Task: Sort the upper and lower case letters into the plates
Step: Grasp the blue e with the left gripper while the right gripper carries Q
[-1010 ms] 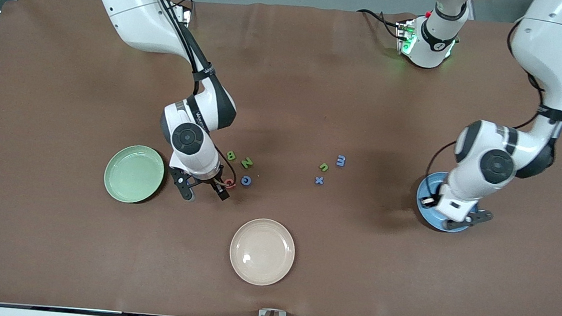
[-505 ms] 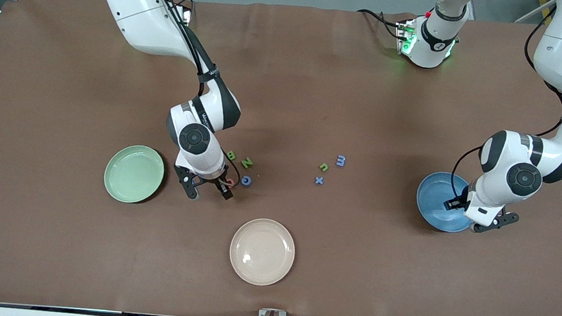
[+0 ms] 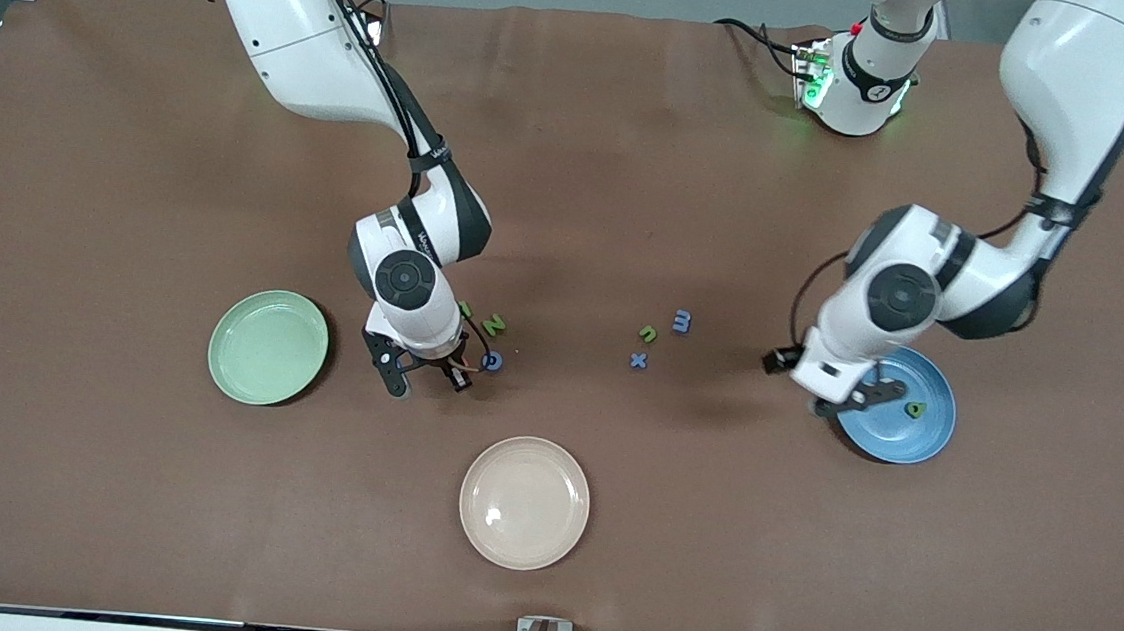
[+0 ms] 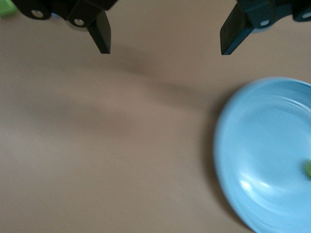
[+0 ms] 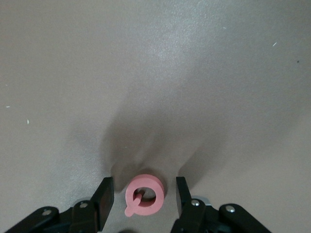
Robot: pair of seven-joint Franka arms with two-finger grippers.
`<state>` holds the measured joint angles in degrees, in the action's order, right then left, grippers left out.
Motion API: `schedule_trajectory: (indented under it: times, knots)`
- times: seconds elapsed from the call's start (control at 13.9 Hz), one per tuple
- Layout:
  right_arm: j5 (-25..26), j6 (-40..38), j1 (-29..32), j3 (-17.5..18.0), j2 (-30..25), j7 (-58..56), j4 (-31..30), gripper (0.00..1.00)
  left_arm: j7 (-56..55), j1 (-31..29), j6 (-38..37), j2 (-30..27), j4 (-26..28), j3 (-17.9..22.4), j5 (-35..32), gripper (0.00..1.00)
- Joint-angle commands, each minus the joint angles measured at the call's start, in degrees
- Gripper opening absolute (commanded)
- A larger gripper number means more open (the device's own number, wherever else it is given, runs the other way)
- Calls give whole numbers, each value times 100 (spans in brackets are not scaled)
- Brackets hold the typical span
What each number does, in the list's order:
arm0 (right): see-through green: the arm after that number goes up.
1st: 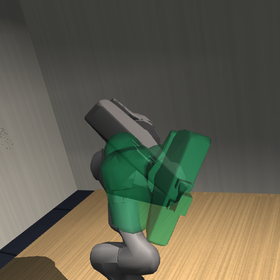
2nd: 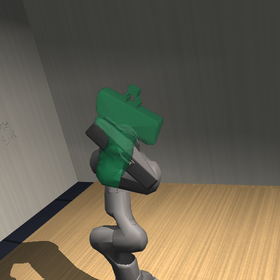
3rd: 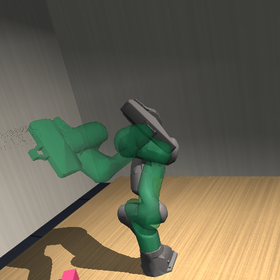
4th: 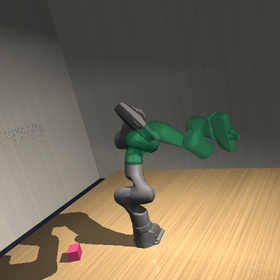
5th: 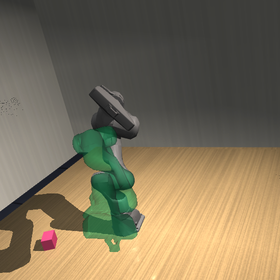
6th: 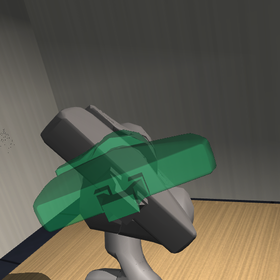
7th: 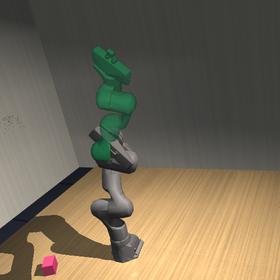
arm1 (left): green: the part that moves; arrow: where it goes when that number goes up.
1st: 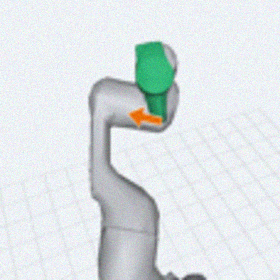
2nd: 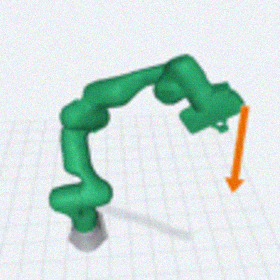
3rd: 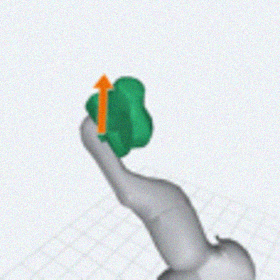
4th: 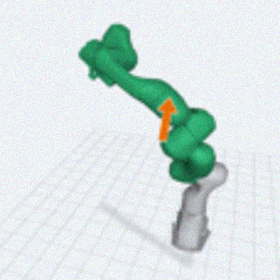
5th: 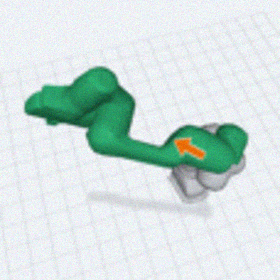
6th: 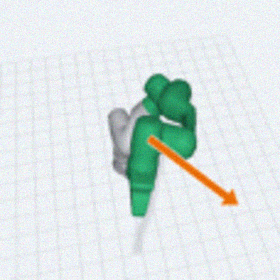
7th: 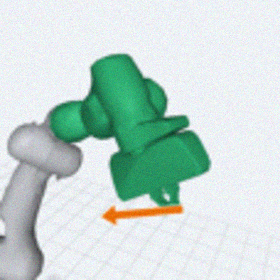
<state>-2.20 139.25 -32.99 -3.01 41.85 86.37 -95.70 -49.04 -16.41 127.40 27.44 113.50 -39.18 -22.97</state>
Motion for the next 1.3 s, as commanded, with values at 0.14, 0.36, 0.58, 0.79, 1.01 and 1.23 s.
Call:
schedule_trajectory:
  times: [0.14,0.36,0.58,0.79,1.01,1.23]
  knots:
    - [-220,164,-93,-42,43,91,43,39,-52,453,1375,296,726,-161,-601,87]
    - [-211,94,-33,-42,17,-32,69,7,-202,780,1428,622,595,-152,-1086,78]
    - [-211,-264,117,-51,-53,-408,227,0,-211,1042,1428,806,541,-134,-1104,72]
    - [-211,-951,590,-51,-614,-1917,44,0,-228,1114,1428,1070,348,-134,-1130,61]
    - [-211,-944,1117,-51,-1230,-3157,-736,0,-228,1157,1419,1106,234,-99,-1226,51]
    - [-211,-725,1741,-51,-1696,-4423,-1519,0,-237,1149,1401,1106,216,-29,-1306,52]
